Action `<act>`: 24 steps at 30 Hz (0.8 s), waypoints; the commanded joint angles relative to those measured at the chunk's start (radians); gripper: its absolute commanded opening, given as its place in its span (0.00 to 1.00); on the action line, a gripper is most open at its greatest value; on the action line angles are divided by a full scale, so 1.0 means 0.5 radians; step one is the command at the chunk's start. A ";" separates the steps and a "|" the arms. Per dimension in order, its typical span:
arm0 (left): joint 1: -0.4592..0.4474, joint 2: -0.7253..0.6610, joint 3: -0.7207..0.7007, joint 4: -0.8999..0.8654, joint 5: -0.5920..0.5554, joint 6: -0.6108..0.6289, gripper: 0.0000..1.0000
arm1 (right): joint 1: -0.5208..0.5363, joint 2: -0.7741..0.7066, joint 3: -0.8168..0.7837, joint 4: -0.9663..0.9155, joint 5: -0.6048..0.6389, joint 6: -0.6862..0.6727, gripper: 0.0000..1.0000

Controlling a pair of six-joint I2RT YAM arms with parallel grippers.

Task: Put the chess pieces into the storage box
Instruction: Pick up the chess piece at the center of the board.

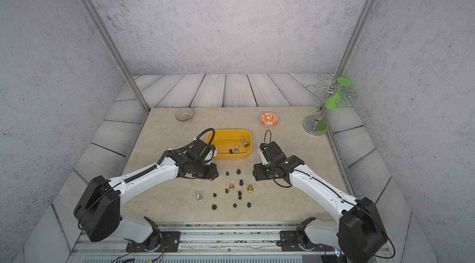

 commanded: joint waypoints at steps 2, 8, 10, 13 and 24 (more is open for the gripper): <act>-0.060 0.064 0.060 -0.010 -0.029 0.033 0.28 | -0.011 -0.093 -0.051 -0.024 0.065 0.037 0.62; -0.167 0.200 0.158 -0.010 -0.025 0.052 0.28 | -0.011 -0.136 -0.113 0.001 0.075 0.094 0.62; -0.190 0.237 0.170 0.006 -0.028 0.038 0.28 | -0.010 -0.150 -0.127 0.010 0.075 0.106 0.62; -0.208 0.296 0.181 0.042 -0.030 0.006 0.28 | -0.014 -0.161 -0.133 0.006 0.080 0.107 0.62; -0.222 0.477 0.297 0.073 -0.287 0.012 0.28 | -0.013 -0.156 -0.139 0.016 0.078 0.111 0.62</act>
